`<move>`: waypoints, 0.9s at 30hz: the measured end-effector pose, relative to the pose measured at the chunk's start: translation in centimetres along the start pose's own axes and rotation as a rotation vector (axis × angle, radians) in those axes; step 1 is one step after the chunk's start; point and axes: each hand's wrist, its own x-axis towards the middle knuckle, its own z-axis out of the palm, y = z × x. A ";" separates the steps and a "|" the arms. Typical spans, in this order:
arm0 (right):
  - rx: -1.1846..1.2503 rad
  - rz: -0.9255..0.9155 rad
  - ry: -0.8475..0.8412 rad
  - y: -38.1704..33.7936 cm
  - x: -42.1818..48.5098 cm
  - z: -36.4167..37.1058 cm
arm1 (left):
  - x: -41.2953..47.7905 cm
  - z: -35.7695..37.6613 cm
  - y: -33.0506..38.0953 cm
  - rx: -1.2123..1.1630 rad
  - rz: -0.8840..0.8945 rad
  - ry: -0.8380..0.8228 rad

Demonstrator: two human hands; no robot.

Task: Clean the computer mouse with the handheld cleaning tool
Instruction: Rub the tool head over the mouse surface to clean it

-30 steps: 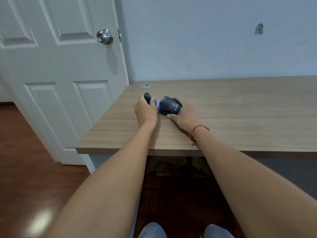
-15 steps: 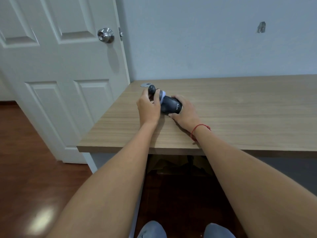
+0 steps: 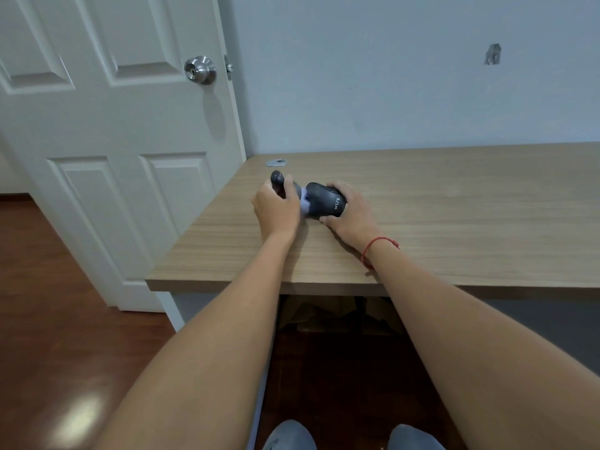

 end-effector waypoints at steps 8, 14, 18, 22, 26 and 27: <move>0.040 -0.001 -0.019 -0.1 -0.1 0.1 | -0.4 0.0 0.1 0.072 0.098 -0.035; 0.142 0.003 0.005 -0.5 -0.3 -0.3 | -0.9 0.3 0.6 -0.027 0.231 -0.119; 0.135 0.072 0.024 -0.2 -0.2 -0.3 | -0.4 0.4 -0.2 0.174 0.172 -0.121; 0.131 0.050 0.025 0.0 0.2 -0.2 | -1.1 0.1 1.1 -0.032 0.271 -0.058; 0.149 0.044 0.008 0.0 0.0 -0.2 | -0.9 -0.1 1.0 -0.048 0.219 -0.085; 0.161 0.055 0.011 0.1 0.0 -0.2 | -1.0 -0.2 1.0 -0.048 0.239 -0.096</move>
